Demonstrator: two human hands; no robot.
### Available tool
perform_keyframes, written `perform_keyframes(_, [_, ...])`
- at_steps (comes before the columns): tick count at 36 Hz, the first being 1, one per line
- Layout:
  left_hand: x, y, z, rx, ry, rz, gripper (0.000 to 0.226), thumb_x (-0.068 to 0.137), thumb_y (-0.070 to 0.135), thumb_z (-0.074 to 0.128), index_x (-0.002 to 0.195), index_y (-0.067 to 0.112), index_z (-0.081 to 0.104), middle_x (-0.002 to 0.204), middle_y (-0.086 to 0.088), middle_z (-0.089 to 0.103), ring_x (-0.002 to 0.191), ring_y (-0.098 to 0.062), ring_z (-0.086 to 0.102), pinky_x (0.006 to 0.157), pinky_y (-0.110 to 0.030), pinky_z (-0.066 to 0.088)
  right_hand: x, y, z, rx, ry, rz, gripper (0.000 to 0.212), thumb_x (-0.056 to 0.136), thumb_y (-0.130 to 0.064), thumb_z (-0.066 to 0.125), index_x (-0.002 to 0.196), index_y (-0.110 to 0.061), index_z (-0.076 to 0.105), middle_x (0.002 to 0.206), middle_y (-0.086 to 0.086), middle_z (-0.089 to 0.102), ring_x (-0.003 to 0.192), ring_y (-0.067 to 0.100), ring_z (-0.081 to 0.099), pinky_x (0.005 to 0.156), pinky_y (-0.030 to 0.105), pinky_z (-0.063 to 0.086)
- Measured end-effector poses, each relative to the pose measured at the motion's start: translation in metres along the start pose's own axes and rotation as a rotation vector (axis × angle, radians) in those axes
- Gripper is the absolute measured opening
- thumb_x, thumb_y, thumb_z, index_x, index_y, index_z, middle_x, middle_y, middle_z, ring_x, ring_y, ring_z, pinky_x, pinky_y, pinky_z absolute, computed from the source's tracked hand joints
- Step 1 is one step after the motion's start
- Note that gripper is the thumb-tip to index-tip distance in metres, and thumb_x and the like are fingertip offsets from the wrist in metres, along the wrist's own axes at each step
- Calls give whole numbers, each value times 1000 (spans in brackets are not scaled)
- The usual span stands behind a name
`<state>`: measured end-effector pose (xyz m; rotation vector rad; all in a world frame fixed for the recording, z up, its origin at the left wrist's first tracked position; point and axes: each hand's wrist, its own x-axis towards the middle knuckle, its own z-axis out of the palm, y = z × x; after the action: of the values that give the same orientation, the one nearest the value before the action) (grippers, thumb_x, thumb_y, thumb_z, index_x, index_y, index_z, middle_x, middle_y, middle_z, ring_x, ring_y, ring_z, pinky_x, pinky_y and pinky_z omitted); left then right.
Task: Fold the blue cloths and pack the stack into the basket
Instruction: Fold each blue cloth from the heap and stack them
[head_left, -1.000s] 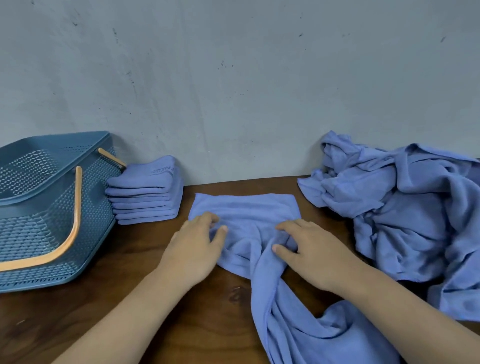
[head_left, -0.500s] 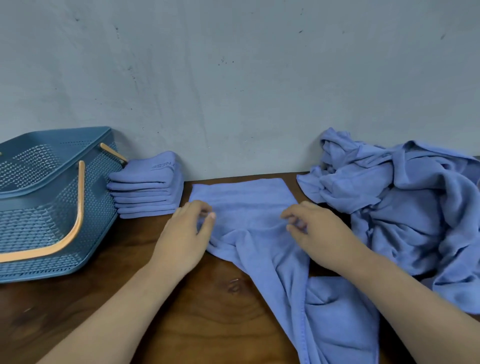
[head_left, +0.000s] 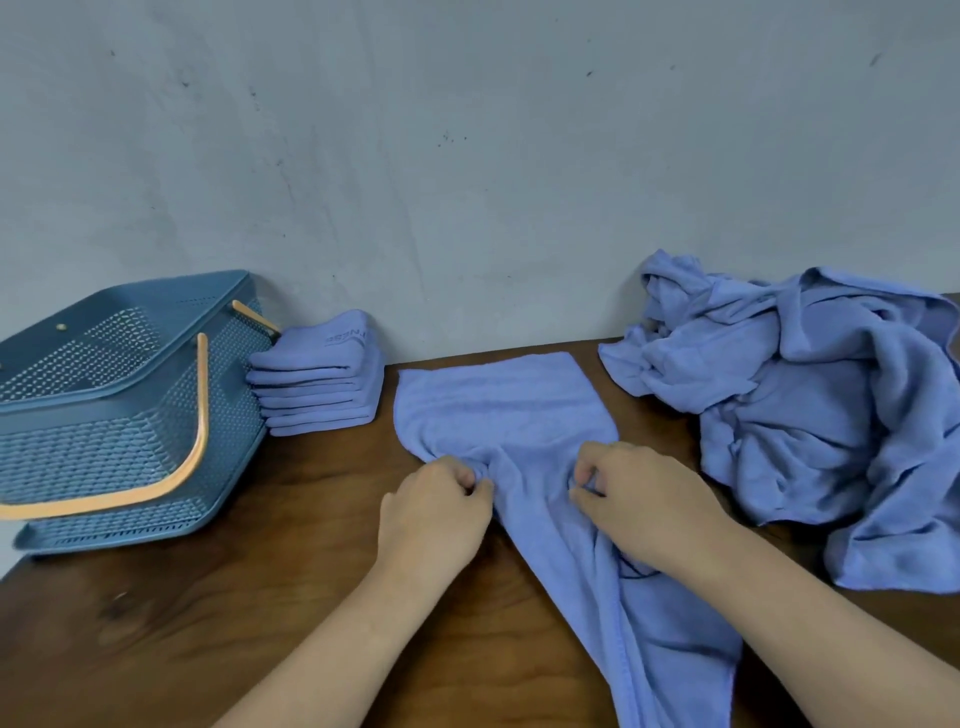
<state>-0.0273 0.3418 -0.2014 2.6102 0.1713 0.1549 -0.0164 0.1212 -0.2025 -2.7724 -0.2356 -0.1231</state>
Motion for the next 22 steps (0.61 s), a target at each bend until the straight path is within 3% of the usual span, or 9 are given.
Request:
perform_keyframes(4, [1,5,-3,-350,55,-7,28,105,35,53,86,15,55,68,3,61,54,-4,57,52,-19,45,7,10,3,35,70,22,15,99,-35,55,87,-27,59,75,-6,61,76,16,60,67,38,51])
perform_keyframes(5, [2,5,-3,-470,62,-33,27,104,34,53,86,14,50,71,2,56,53,-3,51,52,-18,44,8,13,3,31,76,30,15,98,-32,55,86,-25,60,74,-5,62,76,18,60,68,39,51])
perform_keyframes(7, [4,5,-3,-755,43,-103,30,94,41,57,90,12,51,80,-5,57,70,-12,58,76,-38,61,10,20,1,32,90,38,13,96,-25,56,84,-24,61,73,-5,63,75,19,61,69,41,52])
perform_keyframes(9, [6,4,1,-949,23,-175,42,87,43,57,101,4,54,94,-14,67,91,-38,71,93,-65,59,12,25,0,10,119,33,13,94,-21,57,81,-23,60,71,-4,62,72,20,60,68,42,53])
perform_keyframes(11, [8,7,1,-1053,3,-222,36,98,29,52,114,-3,56,108,-25,72,105,-48,72,93,-68,58,14,29,-2,13,121,19,12,95,-18,58,84,-22,61,73,-5,62,73,20,61,70,42,54])
perform_keyframes(13, [12,6,0,-1130,-27,-257,30,108,19,46,123,-4,56,114,-24,74,102,-41,76,91,-63,61,15,32,-2,40,111,5,9,95,-14,58,91,-21,61,79,-7,60,78,20,61,73,40,53])
perform_keyframes(16, [20,-3,2,-1066,-21,-240,25,106,22,50,112,-1,58,111,-13,70,103,-30,74,84,-58,64,18,38,1,19,118,-12,15,91,-8,58,97,-22,58,91,-5,55,81,22,60,71,38,50])
perform_keyframes(18, [25,-11,0,-918,5,-215,21,104,25,54,94,7,51,94,-8,57,88,-27,63,73,-49,66,20,43,4,-16,134,-9,17,89,-4,57,98,-19,59,93,-2,51,77,24,59,68,40,50])
perform_keyframes(22, [28,-28,-14,-603,62,-162,29,102,35,62,82,21,46,80,-4,49,71,-22,50,54,-34,47,27,55,4,-116,146,13,24,88,3,58,101,-18,63,95,-2,47,74,25,59,64,36,45])
